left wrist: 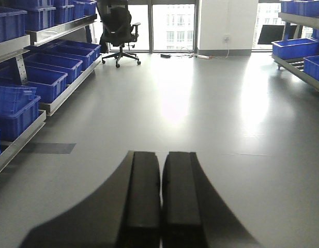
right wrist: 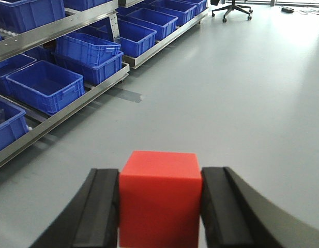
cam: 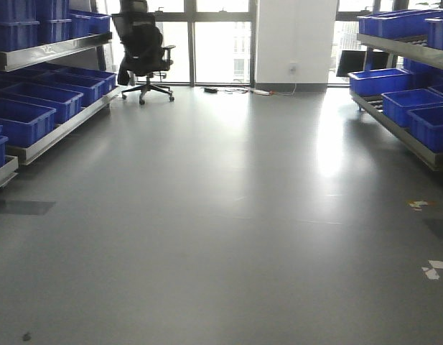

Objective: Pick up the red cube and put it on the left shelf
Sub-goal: 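Drive across the floor toward the shelving rack of blue bins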

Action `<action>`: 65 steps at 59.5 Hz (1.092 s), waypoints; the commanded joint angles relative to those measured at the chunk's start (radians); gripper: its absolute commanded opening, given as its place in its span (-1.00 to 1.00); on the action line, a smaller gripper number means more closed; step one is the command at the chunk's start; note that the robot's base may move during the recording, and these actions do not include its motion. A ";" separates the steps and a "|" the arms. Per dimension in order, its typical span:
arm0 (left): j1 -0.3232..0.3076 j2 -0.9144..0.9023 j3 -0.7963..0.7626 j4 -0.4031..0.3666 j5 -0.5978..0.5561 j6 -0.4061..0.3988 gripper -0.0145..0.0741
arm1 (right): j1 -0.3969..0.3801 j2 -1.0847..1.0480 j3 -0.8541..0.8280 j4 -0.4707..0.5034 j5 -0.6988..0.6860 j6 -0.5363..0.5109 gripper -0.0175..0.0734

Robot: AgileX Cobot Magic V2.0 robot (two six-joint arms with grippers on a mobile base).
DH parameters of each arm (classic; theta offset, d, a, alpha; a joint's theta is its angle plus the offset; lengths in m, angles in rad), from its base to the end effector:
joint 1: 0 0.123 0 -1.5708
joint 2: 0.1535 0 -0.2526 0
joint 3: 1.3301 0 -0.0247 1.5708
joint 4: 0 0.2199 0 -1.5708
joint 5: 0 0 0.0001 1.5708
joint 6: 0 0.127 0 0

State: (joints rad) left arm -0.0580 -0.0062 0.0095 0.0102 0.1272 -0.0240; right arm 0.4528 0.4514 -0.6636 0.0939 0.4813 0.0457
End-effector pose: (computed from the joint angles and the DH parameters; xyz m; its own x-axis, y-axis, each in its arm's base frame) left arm 0.0939 -0.0053 0.1975 -0.0440 -0.0114 -0.9990 0.0561 0.9983 -0.0138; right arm 0.1054 0.0574 0.3323 -0.2209 0.0354 -0.9747 -0.4508 0.8825 0.1343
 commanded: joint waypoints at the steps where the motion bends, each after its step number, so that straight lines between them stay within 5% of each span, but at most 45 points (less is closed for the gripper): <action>1: -0.005 -0.015 0.023 -0.004 -0.088 -0.001 -0.44 | -0.008 0.004 -0.027 -0.006 -0.089 -0.007 -0.49; 65: -0.005 -0.015 0.023 -0.004 -0.088 -0.001 -0.44 | -0.008 0.004 -0.027 -0.006 -0.088 -0.007 -0.49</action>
State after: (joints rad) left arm -0.0580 -0.0062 0.0095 0.0102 0.1272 -0.0240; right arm 0.4528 0.4514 -0.6636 0.0939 0.4828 0.0457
